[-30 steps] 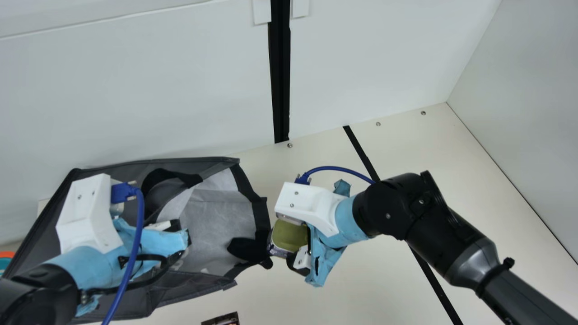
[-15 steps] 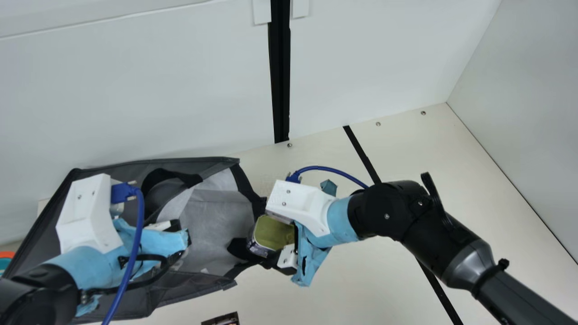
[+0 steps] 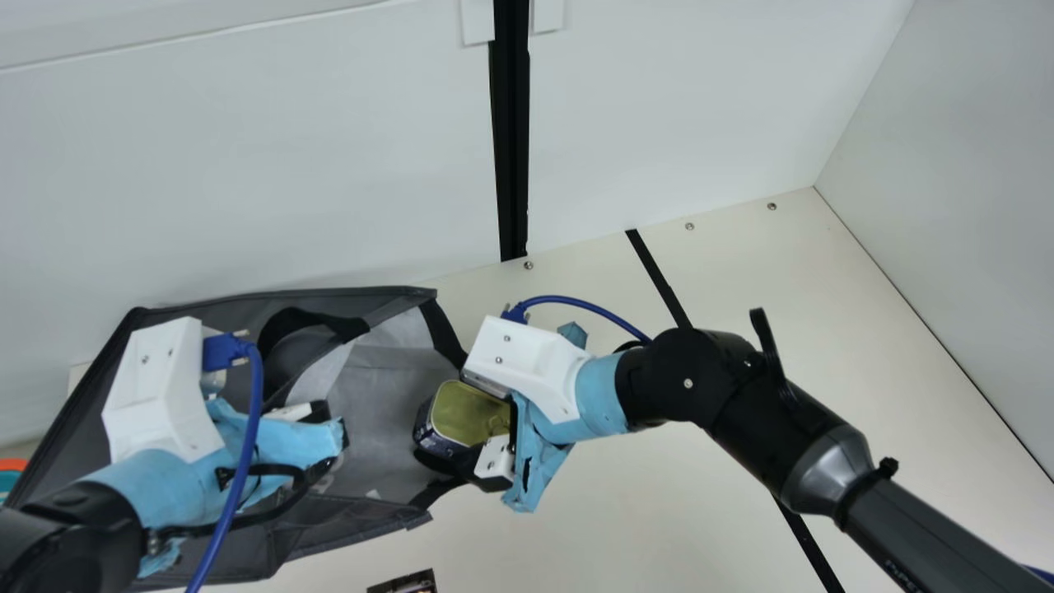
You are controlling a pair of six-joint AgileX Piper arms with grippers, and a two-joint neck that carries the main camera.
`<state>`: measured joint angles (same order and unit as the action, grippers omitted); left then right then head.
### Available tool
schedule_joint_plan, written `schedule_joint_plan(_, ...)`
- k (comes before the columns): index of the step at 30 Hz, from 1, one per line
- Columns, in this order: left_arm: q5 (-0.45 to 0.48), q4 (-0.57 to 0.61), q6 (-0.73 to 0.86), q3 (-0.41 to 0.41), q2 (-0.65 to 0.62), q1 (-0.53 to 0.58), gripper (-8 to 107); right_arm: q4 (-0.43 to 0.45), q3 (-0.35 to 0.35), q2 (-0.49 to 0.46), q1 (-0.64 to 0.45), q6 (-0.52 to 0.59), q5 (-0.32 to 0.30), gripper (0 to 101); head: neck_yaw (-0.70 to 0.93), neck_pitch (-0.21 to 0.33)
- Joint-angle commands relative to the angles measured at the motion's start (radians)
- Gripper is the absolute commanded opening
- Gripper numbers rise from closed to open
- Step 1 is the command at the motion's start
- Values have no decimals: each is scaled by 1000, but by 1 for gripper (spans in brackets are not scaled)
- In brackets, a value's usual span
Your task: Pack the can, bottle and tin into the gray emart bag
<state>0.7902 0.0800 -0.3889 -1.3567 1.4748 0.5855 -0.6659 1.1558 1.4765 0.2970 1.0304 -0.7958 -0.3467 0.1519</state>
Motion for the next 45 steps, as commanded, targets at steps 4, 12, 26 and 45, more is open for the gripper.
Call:
schedule_joint_plan(4,0,0,0,0,0,0,10,-47,5,19,6,35,12,0,-2,23)
schedule_joint_plan(12,0,0,0,0,0,0,10,-105,22,59,23,83,33,0,-2,23)
schedule_joint_plan(26,0,0,0,0,0,0,10,-183,58,133,48,140,58,0,-2,23)
schedule_joint_plan(45,0,0,0,0,0,0,10,-246,97,227,84,188,79,0,-2,23)
